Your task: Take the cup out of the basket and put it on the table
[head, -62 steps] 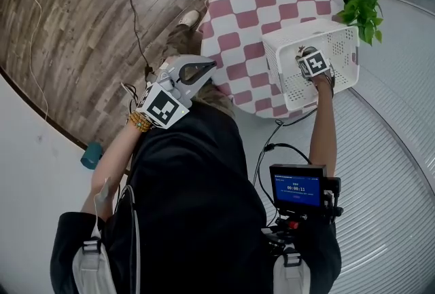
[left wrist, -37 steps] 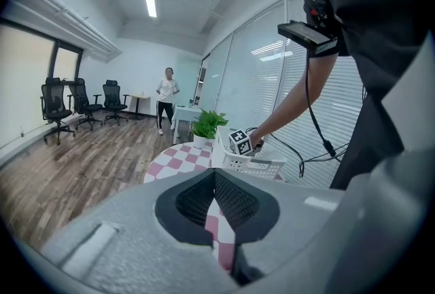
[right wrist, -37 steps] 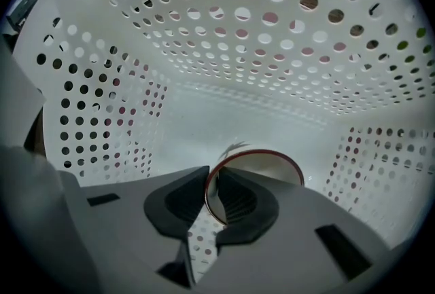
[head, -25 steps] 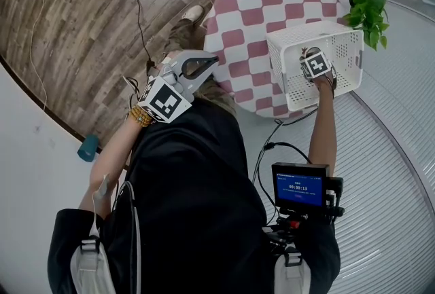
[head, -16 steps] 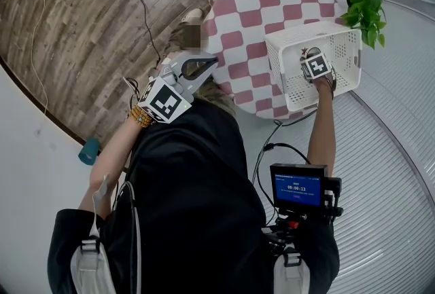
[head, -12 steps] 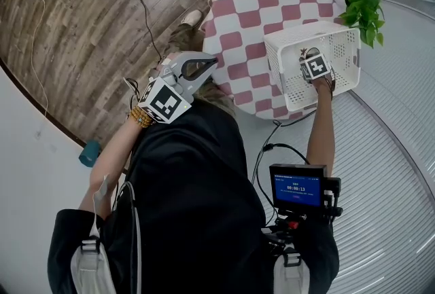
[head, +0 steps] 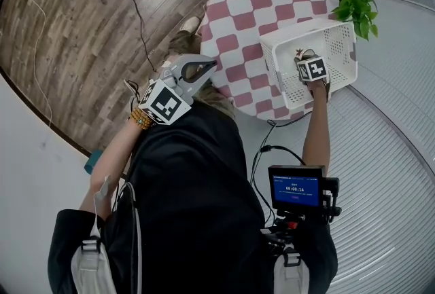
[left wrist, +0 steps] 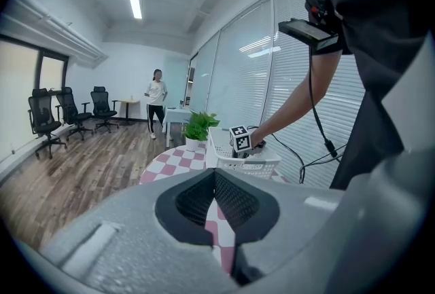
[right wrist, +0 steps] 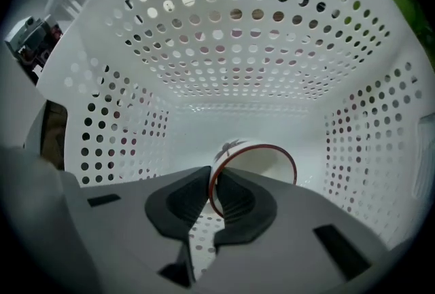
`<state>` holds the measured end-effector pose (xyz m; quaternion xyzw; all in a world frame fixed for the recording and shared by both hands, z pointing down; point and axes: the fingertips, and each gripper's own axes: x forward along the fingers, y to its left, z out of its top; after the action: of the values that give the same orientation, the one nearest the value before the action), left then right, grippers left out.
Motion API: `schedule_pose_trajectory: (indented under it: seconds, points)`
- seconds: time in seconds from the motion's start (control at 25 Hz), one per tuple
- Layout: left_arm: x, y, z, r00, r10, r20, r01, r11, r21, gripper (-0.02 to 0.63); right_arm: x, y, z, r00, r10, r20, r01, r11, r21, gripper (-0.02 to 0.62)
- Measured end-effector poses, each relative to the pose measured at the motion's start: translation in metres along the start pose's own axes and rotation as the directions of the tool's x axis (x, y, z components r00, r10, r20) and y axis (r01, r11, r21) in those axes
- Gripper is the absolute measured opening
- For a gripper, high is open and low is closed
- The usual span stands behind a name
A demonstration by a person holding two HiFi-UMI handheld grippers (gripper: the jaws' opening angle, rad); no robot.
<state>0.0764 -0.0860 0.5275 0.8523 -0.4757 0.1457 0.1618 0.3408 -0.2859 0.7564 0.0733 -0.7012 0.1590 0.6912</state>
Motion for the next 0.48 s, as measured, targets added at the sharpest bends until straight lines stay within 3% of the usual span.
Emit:
schedule_pose_trajectory:
  seconds: [0.28,0.48]
  points:
    - [0.006,-0.007,0.008,0.999,-0.038,0.003,0.037,0.999,0.037,0.005,-0.023,0.003,0.006,0.992,-0.011,0.125,0.0,0.996,0.091,0.037]
    - [0.012,-0.012,0.017,0.998,-0.068,0.004,0.067,0.995,0.071,0.005,-0.047,0.004,0.01,0.971,-0.017,0.238,-0.024,0.985,0.171,0.037]
